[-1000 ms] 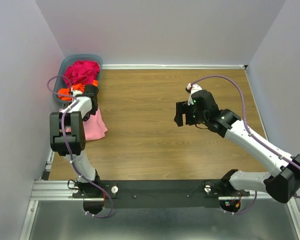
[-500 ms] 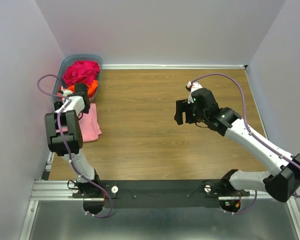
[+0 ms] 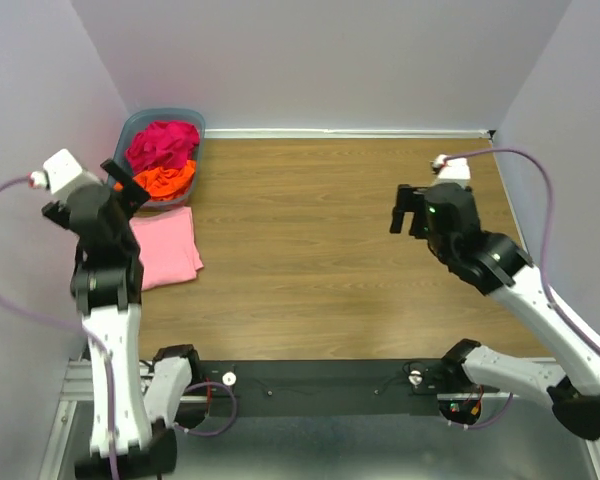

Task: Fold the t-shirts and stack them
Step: Neatly place the folded tshirt to the corner

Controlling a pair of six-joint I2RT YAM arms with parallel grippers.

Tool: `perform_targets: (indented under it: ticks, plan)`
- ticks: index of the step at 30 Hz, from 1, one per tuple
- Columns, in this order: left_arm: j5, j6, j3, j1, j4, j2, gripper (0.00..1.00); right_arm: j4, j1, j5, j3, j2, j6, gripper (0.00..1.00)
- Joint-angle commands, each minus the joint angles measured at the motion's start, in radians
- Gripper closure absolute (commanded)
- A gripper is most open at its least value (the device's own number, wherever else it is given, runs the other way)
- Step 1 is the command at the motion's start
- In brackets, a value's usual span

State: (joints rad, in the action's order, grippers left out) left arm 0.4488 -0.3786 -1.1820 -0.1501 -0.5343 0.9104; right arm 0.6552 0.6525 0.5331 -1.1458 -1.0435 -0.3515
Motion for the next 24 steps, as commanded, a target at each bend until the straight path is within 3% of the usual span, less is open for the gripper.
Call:
perform_targets:
  ticks: [1,5,12,24]
  plan:
    - [-0.236,-0.069,0.074,0.003,0.02,-0.227,0.01,0.075,-0.007,0.22,-0.031,0.154,-0.061,0.0]
    - [-0.184,-0.037,0.064,0.003,-0.042,-0.477,0.01,0.08,-0.007,0.281,-0.046,0.356,-0.035,0.0]
    - [-0.144,0.024,0.039,0.004,-0.07,-0.799,0.01,0.078,-0.007,0.337,-0.035,0.551,0.092,0.0]
    - [-0.09,-0.026,0.056,0.017,-0.096,-0.961,0.01,0.073,-0.005,0.3,-0.02,0.709,0.181,0.0]
